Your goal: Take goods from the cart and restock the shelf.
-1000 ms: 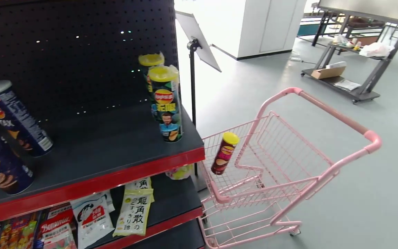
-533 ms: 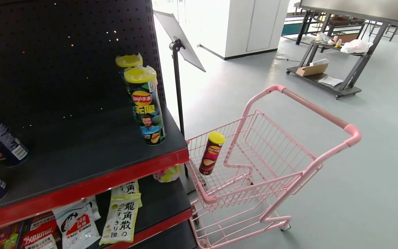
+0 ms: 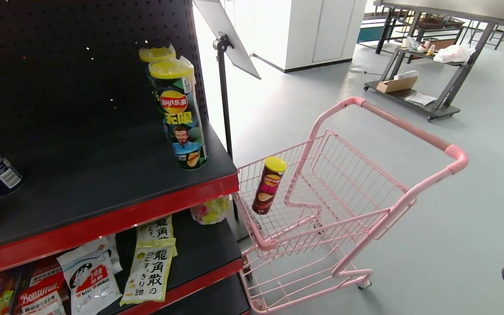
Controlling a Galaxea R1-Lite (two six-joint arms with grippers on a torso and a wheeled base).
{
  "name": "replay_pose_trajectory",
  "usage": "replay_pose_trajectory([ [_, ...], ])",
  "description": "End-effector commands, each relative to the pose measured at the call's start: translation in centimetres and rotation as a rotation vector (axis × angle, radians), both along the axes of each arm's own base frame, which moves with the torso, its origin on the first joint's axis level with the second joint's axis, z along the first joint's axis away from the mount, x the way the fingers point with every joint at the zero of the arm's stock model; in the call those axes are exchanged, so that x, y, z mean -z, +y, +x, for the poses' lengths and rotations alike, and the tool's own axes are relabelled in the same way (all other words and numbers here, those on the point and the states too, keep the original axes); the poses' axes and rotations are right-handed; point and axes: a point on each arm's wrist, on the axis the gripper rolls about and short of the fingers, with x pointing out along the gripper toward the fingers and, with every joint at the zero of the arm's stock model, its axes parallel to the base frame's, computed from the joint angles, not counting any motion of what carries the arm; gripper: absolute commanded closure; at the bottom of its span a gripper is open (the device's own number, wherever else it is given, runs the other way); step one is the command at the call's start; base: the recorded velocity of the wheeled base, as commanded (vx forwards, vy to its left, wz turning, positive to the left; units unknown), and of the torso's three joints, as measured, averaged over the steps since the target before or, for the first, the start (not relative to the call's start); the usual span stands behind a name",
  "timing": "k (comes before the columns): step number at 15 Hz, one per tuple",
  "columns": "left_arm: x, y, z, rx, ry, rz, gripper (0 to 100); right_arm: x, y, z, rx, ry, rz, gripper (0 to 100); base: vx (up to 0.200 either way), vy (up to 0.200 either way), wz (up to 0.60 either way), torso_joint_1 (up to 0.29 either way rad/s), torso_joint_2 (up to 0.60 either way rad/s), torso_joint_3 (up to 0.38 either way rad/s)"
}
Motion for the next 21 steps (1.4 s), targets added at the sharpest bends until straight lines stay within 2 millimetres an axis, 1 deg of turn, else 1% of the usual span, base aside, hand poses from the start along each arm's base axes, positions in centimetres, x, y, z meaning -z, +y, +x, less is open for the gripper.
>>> replay_pose_trajectory([
  [1,0.4,0.1,-0.4,0.003,-0.014,-0.003,0,0.0,0.0,0.1,0.0,0.003,-0.001,0,0.0,0.0,0.0,-0.144,0.4,0.246],
  [8,0.4,0.1,-0.5,0.005,-0.018,-0.005,0,0.4,0.0,0.2,-0.002,0.023,0.001,0,0.0,0.0,0.0,-0.165,0.51,0.341],
  [11,0.4,0.2,-0.6,0.005,-0.029,-0.008,0,1.7,0.0,0.0,0.005,0.063,0.0,0,0.0,0.0,0.0,-0.124,0.46,0.331],
  [12,0.4,0.2,-0.7,0.005,-0.031,-0.009,0,1.6,0.0,0.0,0.009,0.063,-0.002,0,0.0,0.0,0.0,-0.051,0.19,0.129],
  [13,0.4,0.2,-0.7,0.006,-0.031,-0.011,0,1.1,-0.1,0.2,0.017,0.049,-0.014,0,0.0,0.0,0.0,-0.022,0.1,0.08],
  [14,0.4,0.2,-0.7,0.008,-0.034,-0.018,0,-0.6,0.0,1.3,-0.003,0.039,-0.022,0,0.0,0.0,0.0,-0.017,0.07,0.046],
  [15,0.5,0.2,-0.7,0.02,-0.031,-0.029,0,-2.6,0.2,3.1,-0.05,0.049,-0.006,0,0.0,0.0,0.0,0.0,0.0,0.0],
  [16,0.5,0.1,-0.6,0.047,-0.025,-0.073,0,-4.6,0.7,5.4,-0.145,0.061,0.036,0,0.0,0.0,0.0,0.0,0.0,0.0],
  [17,0.4,0.0,-0.5,0.077,-0.017,-0.145,0,-6.8,1.4,8.1,-0.236,0.072,0.102,0,0.0,0.0,0.0,0.0,0.0,0.0],
  [18,0.0,-0.1,-0.2,0.084,-0.003,-0.216,0,-7.6,2.1,11.0,-0.263,0.113,0.122,0,0.0,0.0,0.0,0.0,0.0,0.0],
  [19,-0.2,-0.2,0.0,0.087,0.004,-0.262,0,-7.7,2.8,12.6,-0.292,0.145,0.12,0,0.0,0.0,0.0,0.0,0.0,0.0],
  [20,-0.3,-0.2,0.1,0.089,0.011,-0.301,0,-7.5,3.6,14.8,-0.315,0.185,0.118,0,0.0,0.0,0.0,0.0,0.0,0.0],
  [21,0.1,-0.3,0.2,0.093,0.034,-0.307,0,-7.0,4.5,19.2,-0.318,0.211,0.122,0,0.0,0.0,0.0,0.0,0.0,0.0],
])
